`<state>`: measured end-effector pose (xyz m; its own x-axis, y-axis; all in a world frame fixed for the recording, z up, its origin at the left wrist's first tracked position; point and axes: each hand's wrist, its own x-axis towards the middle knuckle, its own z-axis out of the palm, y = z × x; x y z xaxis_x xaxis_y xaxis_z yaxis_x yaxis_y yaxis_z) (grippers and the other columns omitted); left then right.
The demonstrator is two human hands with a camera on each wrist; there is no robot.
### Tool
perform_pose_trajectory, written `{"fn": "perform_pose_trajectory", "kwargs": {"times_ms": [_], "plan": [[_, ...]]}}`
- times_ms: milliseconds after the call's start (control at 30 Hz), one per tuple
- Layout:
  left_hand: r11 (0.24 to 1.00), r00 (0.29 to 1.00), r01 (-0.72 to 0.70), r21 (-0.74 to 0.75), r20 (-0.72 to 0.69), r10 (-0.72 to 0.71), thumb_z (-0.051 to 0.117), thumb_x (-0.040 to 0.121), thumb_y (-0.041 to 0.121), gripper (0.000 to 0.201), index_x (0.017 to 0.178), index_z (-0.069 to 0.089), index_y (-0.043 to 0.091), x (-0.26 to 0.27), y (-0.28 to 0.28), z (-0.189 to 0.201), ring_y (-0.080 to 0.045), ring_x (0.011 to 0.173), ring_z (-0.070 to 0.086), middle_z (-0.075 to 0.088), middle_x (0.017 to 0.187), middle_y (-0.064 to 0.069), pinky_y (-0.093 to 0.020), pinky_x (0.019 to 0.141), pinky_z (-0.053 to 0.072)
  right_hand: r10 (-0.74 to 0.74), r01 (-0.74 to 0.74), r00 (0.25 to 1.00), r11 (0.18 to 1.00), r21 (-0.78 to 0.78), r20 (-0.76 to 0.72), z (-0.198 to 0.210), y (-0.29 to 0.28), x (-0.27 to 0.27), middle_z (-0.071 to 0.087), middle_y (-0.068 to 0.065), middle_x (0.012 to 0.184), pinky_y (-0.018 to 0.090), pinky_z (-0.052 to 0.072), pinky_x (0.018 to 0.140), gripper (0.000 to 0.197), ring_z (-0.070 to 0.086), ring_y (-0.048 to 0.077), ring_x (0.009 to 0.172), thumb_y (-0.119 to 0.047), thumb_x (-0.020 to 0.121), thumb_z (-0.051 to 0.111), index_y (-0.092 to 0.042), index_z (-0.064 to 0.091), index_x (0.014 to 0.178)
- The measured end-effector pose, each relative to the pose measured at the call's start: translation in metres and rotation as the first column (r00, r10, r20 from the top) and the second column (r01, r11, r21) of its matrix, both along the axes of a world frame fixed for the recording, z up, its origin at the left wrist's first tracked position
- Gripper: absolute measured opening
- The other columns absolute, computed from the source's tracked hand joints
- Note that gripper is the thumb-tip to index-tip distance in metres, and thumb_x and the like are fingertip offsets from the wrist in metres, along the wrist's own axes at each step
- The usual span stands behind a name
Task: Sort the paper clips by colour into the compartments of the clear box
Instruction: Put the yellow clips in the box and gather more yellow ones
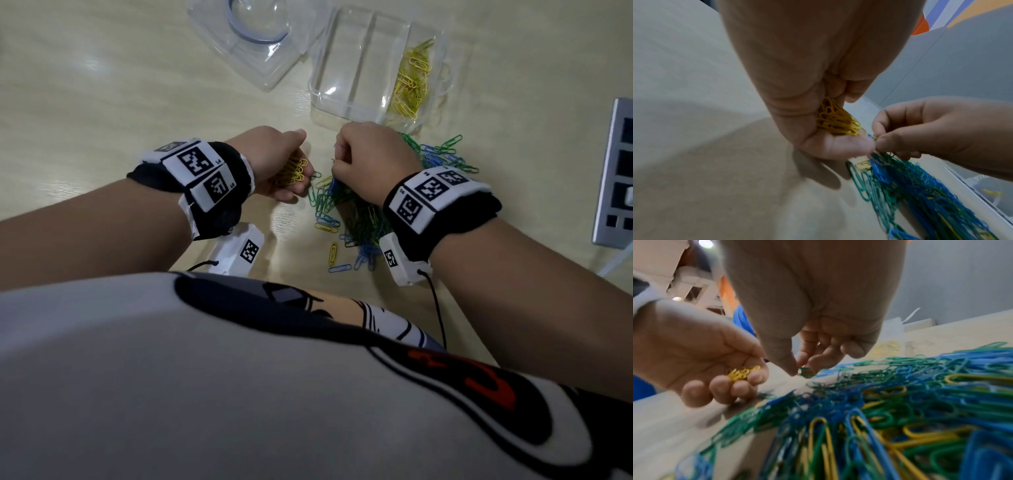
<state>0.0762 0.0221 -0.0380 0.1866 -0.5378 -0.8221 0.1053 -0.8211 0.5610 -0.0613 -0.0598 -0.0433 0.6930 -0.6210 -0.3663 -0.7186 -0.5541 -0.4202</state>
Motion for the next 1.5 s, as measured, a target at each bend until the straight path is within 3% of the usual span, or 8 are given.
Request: {"fn": "perform_pose_trajectory", "kwargs": {"times_ms": [200,367,500,600,800,1100,1267,1500], "plan": [[1.000,1.000,-0.001,-0.014,-0.001,0.001,0.033,0.102,0.039,0.051,0.079,0.061,0.005,-0.007,-0.004,0.001,-0.017,0.053,0.057,0.060,0.064,-0.008,-0.033,0.067,0.055,-0.159,0.141,0.976,0.983,0.120,0.150,0.010,-0.001,-0.012,0.063,-0.011,0.084,0.028,0.048,0.075,0.025,0.058,0.012,0.081,-0.007,0.075,0.064,-0.026,0.062,0.092],[0.997,0.998,-0.054,-0.054,-0.017,0.053,0.035,0.102,0.039,0.045,0.084,0.059,0.005,-0.012,-0.007,0.001,-0.018,0.055,0.060,0.063,0.059,-0.007,-0.037,0.073,0.056,-0.174,0.116,0.950,0.968,0.221,0.261,0.022,0.007,-0.010,0.064,-0.013,0.074,0.020,0.050,0.075,0.009,0.058,0.000,0.071,-0.020,0.078,0.070,-0.026,0.068,0.083],[0.995,0.997,-0.068,-0.067,-0.033,0.066,0.041,0.100,0.041,0.040,0.096,0.060,0.007,-0.013,-0.007,0.000,-0.018,0.054,0.062,0.063,0.057,-0.007,-0.032,0.063,0.057,-0.146,0.082,0.934,0.976,0.200,0.326,0.021,0.014,-0.009,0.060,-0.017,0.079,0.008,0.041,0.069,0.009,0.055,-0.005,0.067,-0.027,0.082,0.067,-0.027,0.072,0.090],[0.997,0.996,-0.061,-0.053,-0.065,0.057,0.037,0.100,0.041,0.041,0.091,0.060,0.008,-0.011,-0.005,-0.001,-0.015,0.052,0.061,0.063,0.060,-0.005,-0.031,0.064,0.056,-0.186,0.141,0.913,0.979,0.147,0.362,0.013,0.015,-0.009,0.063,-0.010,0.087,0.019,0.046,0.072,0.012,0.053,-0.002,0.069,-0.024,0.082,0.065,-0.024,0.067,0.093],[0.999,0.998,-0.035,-0.027,-0.062,0.033,0.035,0.101,0.040,0.046,0.078,0.060,0.010,-0.005,-0.002,-0.001,-0.012,0.049,0.056,0.059,0.060,-0.003,-0.032,0.067,0.055,0.103,-0.104,0.995,0.992,-0.076,-0.015,-0.007,0.021,-0.008,0.056,0.004,0.108,0.037,0.043,0.082,0.018,0.056,0.026,0.101,-0.033,0.091,0.054,-0.024,0.063,0.103],[0.997,1.000,0.024,-0.072,-0.018,-0.025,0.046,0.097,0.018,0.023,0.078,0.057,0.011,-0.001,0.000,0.003,-0.013,0.052,0.054,0.057,0.068,-0.006,-0.026,0.057,0.054,0.185,-0.206,0.971,0.968,-0.140,-0.152,-0.007,0.017,-0.012,0.054,0.008,0.112,0.041,0.041,0.086,0.026,0.054,0.030,0.104,-0.032,0.088,0.052,-0.016,0.060,0.107],[1.000,0.999,-0.009,-0.014,-0.051,0.008,0.037,0.101,0.030,0.036,0.081,0.059,0.009,-0.003,-0.002,0.002,-0.014,0.053,0.055,0.059,0.065,-0.006,-0.030,0.063,0.054,-0.074,0.077,0.989,0.997,-0.015,0.127,0.008,0.011,-0.019,0.048,-0.004,0.090,0.031,0.039,0.071,0.007,0.051,0.018,0.080,-0.030,0.082,0.053,-0.023,0.053,0.082],[0.999,0.996,-0.043,-0.032,-0.080,0.040,0.041,0.097,0.025,0.026,0.083,0.058,0.010,-0.008,-0.003,0.002,-0.014,0.053,0.058,0.059,0.064,-0.006,-0.029,0.060,0.056,-0.116,0.086,0.939,0.991,0.104,0.325,0.015,0.018,0.004,0.066,-0.008,0.086,0.027,0.046,0.073,0.009,0.053,0.006,0.069,-0.024,0.083,0.057,-0.027,0.063,0.089]]}}
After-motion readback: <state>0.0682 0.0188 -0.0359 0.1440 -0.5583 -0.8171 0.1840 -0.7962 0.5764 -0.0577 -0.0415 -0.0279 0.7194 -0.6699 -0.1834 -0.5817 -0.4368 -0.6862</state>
